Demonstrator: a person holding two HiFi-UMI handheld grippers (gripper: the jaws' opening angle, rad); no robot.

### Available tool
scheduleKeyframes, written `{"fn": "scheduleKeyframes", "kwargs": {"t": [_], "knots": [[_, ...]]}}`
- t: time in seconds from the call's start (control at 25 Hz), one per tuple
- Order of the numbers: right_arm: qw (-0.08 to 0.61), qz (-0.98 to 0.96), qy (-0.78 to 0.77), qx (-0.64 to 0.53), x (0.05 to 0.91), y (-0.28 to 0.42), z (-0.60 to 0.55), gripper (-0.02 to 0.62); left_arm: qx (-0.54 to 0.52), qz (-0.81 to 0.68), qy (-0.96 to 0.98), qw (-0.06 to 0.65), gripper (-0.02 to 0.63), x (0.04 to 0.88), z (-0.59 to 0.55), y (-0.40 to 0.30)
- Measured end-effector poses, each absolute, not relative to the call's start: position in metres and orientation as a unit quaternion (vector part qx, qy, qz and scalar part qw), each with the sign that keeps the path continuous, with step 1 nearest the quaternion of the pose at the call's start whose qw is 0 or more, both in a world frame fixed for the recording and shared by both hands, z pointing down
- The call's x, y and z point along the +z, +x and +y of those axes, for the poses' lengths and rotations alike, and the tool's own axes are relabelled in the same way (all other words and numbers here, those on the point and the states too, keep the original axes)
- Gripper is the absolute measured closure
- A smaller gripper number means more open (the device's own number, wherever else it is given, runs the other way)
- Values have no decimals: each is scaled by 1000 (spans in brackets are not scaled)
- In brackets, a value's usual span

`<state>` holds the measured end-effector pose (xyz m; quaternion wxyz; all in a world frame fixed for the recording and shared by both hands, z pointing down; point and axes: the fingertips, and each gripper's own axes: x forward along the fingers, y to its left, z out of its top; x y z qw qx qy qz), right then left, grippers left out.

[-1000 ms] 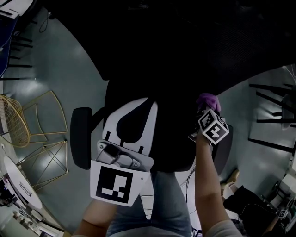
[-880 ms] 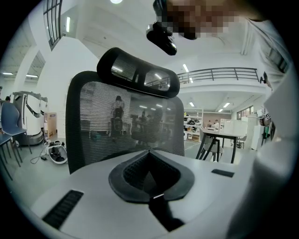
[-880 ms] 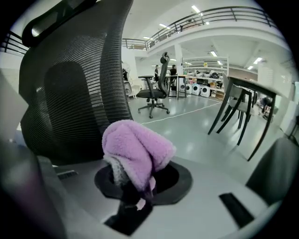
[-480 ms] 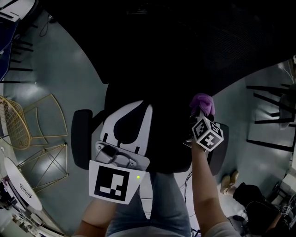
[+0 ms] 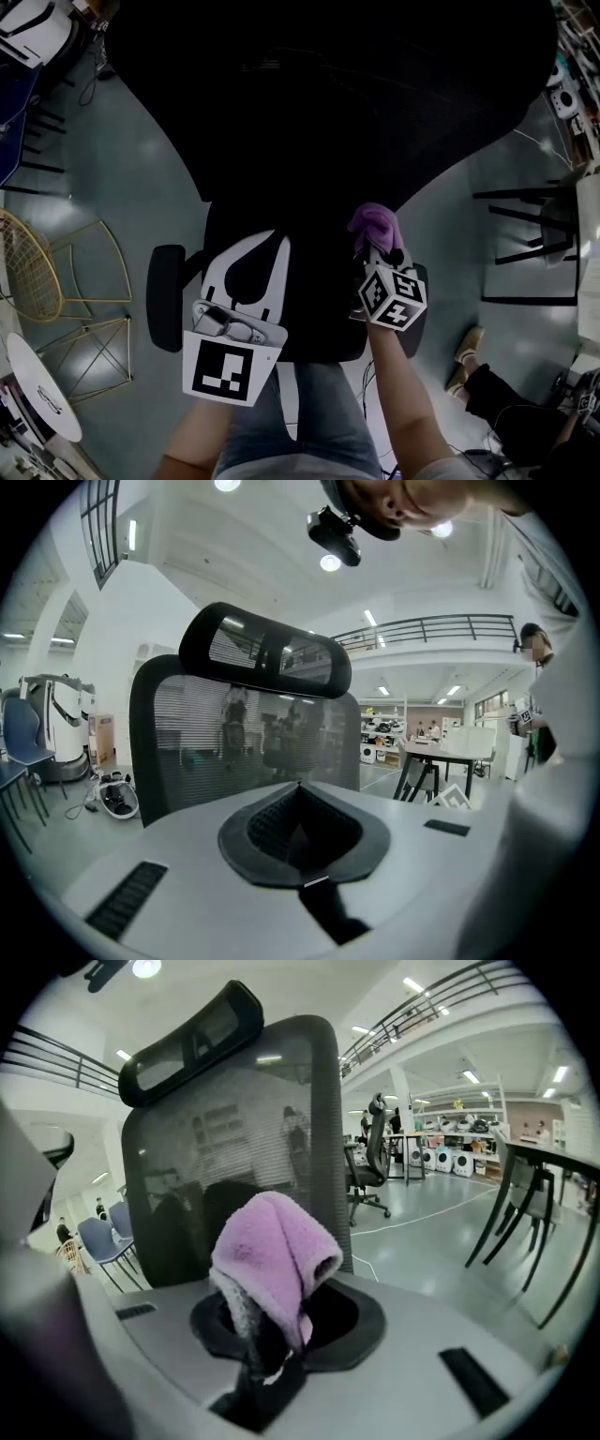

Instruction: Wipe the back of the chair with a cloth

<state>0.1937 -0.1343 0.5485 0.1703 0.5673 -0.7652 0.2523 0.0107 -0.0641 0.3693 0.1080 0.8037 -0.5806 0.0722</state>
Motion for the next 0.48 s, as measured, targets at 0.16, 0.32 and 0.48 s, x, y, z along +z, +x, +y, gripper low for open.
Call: {"fn": "scheduleKeyframes", "kwargs": {"t": [0.16,0.32,0.48], "knots": [[166,-792,540,233,507,184,-133,500,74,-580,804,105,594,350,-66,19],[148,-818,512,217,461,172,-131,500,66,-585,801,106,594,333,-69,21],[124,-843,487,193,411,159,-128,500,58,-588,801,95,594,313,-69,22]]}}
